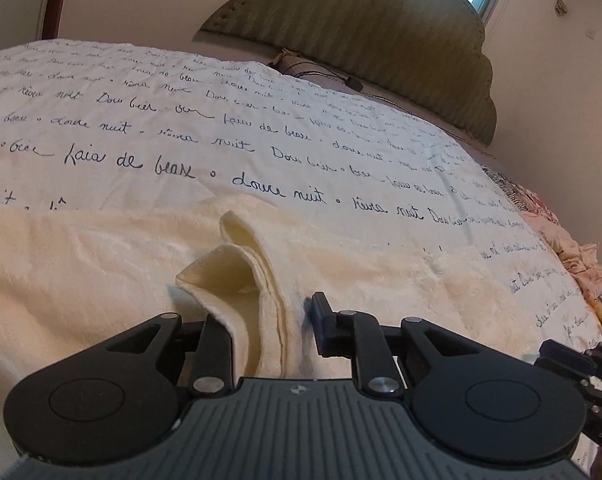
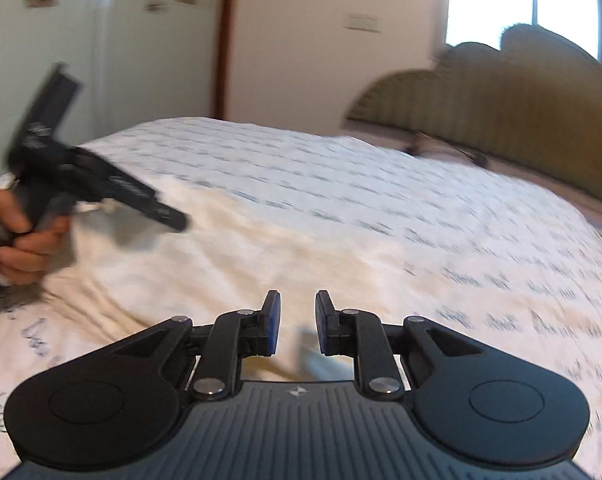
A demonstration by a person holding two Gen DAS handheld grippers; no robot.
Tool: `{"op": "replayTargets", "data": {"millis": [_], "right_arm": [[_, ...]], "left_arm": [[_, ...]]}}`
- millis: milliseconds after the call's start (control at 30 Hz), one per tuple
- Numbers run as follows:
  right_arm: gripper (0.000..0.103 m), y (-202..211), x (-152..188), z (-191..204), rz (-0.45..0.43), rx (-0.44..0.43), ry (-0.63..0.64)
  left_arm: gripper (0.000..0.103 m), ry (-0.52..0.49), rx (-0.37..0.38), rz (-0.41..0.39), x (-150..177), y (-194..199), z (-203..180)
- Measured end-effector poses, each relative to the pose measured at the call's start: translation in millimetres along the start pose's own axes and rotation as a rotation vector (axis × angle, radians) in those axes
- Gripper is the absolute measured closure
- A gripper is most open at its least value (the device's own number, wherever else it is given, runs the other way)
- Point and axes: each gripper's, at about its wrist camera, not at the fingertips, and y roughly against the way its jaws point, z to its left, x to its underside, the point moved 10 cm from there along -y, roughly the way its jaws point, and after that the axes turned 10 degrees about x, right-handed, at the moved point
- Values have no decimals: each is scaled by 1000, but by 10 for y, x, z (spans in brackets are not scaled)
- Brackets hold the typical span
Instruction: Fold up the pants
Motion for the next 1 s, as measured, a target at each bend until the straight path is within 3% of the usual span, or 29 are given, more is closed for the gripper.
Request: {"op": "replayTargets", "data": {"millis": [100, 200, 300, 400, 467, 600, 700, 767, 833, 867, 1000], "right_arm": [[85, -99, 157, -78, 37, 54, 66], [84, -286, 435, -328, 126, 285, 237], [84, -276, 472, -498, 147, 270, 112], [84, -167, 305, -536, 76, 292, 73], [84, -146, 106, -483, 31, 243, 53], [84, -348, -346, -181, -38, 141, 153], [84, -825, -403, 43, 34, 42, 231], [84, -1203, -250, -32, 136, 67, 249], [80, -1406, -173, -250, 170, 115, 189], [74, -1371, -184, -338, 171, 120, 122], [73, -932, -197, -376, 94, 152, 86]], "left_arm": [[76, 68, 39, -4, -6, -13, 1], [76, 72, 83, -4, 9, -32, -92], [70, 19, -1, 0, 40, -72, -52], [68, 48, 5, 2, 49, -65, -11], [67, 52, 1, 4, 32, -45, -5], [60, 34, -24, -3, 32, -19, -21], [59, 6, -48, -11, 55, 17, -35], [55, -24, -67, -20, 66, 46, -24], [53, -41, -86, -23, 73, 69, 5], [53, -46, -88, -23, 76, 82, 15], [48, -37, -103, -41, 33, 161, 61]]}}
